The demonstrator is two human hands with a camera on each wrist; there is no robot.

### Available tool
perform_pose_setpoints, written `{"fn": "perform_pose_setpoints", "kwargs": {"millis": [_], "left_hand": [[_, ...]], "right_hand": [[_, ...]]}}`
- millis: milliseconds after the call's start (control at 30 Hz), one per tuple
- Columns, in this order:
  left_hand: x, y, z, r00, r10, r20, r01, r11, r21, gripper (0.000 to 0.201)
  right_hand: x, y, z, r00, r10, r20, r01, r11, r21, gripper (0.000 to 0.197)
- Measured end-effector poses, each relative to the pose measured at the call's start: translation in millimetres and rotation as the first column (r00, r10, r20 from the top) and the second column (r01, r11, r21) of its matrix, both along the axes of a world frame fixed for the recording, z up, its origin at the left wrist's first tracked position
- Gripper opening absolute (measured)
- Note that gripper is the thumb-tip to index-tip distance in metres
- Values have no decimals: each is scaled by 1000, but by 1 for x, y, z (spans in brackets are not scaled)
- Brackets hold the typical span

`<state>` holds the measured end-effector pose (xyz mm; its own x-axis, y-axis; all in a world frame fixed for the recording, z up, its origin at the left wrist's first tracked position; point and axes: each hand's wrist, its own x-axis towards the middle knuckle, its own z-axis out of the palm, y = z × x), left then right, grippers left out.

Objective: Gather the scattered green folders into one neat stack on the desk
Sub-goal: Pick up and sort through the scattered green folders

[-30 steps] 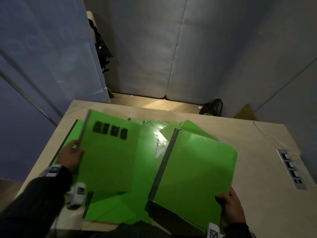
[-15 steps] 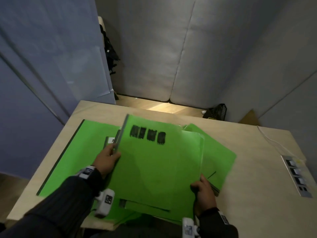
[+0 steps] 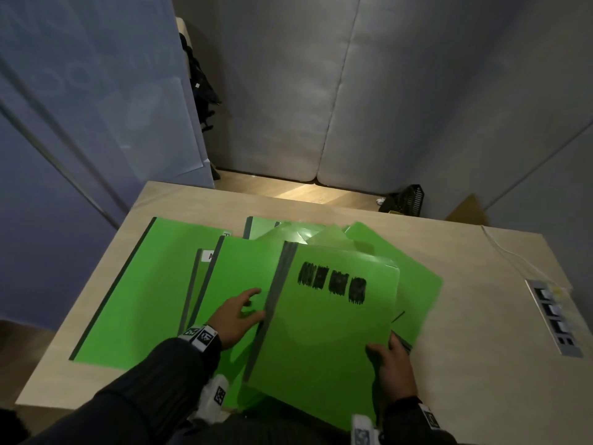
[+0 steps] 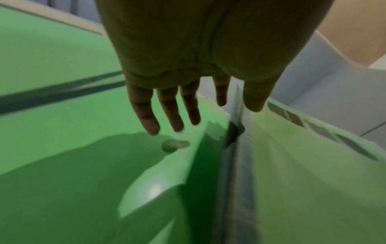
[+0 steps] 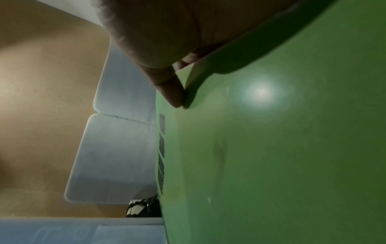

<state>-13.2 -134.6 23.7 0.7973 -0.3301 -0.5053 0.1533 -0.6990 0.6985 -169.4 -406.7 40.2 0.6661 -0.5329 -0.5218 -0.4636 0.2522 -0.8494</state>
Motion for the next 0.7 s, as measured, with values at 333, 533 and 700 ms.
{"fn": "perform_pose_setpoints", "kwargs": {"millis": [333, 533, 700], "left_hand": [[12, 72, -48, 969, 212, 126, -246, 867, 433, 105], [19, 75, -43, 908, 415, -61, -391, 890, 235, 47], [34, 92, -11, 894, 434, 107, -444, 891, 91, 11]], "right_hand": [[-38, -44, 6, 961, -275, 13, 273, 959, 78, 38], [-47, -58, 7, 954, -299, 10, 297, 951, 91, 40], [-44, -61, 1, 950, -313, 9, 312, 948, 65, 34]]}}
